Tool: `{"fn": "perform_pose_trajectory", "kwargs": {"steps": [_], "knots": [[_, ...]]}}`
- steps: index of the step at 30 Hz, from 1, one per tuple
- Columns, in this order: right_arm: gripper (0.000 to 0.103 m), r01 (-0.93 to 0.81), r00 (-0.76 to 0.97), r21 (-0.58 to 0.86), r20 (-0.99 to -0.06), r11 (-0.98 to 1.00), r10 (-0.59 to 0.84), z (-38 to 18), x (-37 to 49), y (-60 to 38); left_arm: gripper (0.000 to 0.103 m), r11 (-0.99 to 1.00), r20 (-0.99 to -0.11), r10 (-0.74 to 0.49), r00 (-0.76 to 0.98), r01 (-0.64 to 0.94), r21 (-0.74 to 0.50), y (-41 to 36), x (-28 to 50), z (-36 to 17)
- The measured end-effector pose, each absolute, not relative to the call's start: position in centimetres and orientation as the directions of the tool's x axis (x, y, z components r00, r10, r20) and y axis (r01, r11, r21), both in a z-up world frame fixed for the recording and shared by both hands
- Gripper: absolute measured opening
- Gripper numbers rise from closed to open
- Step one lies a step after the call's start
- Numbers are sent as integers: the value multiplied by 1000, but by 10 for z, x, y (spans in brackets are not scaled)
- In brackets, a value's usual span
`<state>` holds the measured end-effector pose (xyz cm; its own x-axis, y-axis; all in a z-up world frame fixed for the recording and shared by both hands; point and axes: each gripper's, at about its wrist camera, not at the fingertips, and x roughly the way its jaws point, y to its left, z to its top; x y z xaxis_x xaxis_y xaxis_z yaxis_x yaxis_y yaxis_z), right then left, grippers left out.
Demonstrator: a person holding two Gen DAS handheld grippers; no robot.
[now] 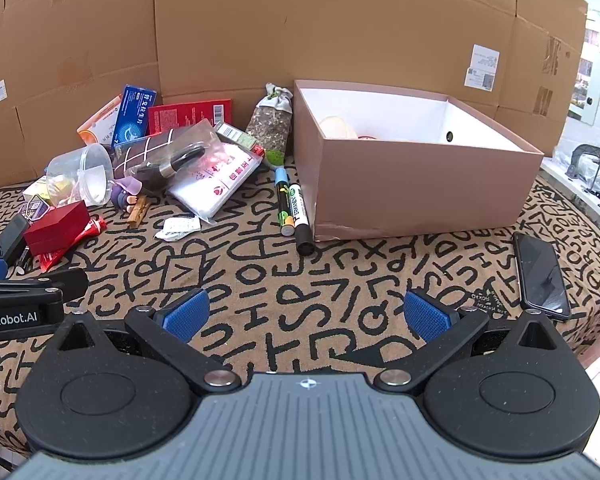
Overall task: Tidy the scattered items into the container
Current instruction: 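Move both tools toward the pile of scattered items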
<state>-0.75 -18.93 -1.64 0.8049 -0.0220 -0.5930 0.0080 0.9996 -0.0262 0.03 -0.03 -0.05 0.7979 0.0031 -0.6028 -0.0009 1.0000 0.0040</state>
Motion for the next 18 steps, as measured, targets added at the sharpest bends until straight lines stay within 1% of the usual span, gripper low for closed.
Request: {"fn": "perform_pose_trajectory", "kwargs": {"steps": [12, 18], "knots": [[103, 10, 806, -18, -592, 1000, -18, -20, -6, -188, 103, 1000, -622, -10, 783, 1, -14, 1, 5, -6], [103, 8, 799, -17, -601, 1000, -17, -22, -3, -188, 103, 1000, -624, 2, 782, -4, -2, 0, 8, -13]]}}
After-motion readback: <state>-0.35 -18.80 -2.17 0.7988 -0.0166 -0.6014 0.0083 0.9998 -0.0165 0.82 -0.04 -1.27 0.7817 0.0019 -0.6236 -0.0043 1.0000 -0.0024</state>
